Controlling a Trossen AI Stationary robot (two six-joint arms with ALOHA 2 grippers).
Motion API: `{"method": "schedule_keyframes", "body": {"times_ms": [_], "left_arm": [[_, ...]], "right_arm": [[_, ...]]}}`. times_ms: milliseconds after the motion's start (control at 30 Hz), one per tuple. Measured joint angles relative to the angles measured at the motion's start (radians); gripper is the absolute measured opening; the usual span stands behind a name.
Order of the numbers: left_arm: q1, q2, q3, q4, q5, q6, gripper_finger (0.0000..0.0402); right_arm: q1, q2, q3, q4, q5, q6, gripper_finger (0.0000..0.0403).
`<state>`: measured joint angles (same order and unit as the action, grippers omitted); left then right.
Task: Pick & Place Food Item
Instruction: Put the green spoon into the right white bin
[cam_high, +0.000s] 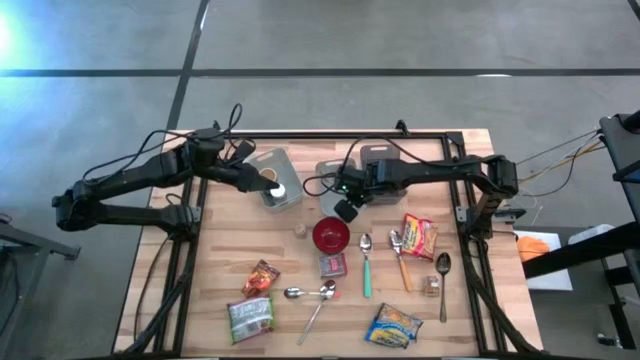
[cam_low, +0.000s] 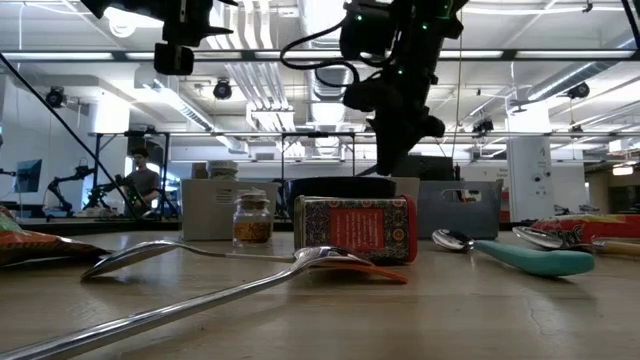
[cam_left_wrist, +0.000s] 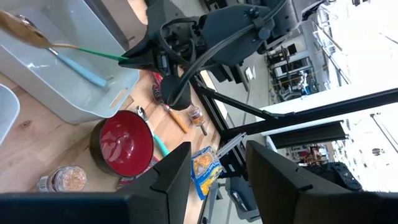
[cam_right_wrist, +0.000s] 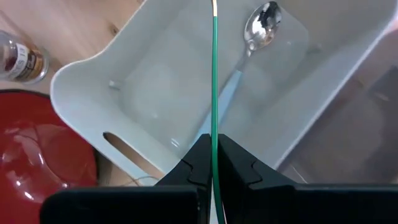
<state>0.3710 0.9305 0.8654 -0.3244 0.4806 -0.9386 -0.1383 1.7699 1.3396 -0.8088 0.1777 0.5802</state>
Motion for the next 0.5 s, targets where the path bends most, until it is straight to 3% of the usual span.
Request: {"method": "schedule_keyframes", "body": {"times_ms": [500], "left_arm": [[0.000, 0.001, 0.000, 0.000, -0.012, -0.003, 0.0157]], "right_arm": [[-0.025, 0.005, -0.046, 0.092, -0.067, 0.049, 0.0010]]}}
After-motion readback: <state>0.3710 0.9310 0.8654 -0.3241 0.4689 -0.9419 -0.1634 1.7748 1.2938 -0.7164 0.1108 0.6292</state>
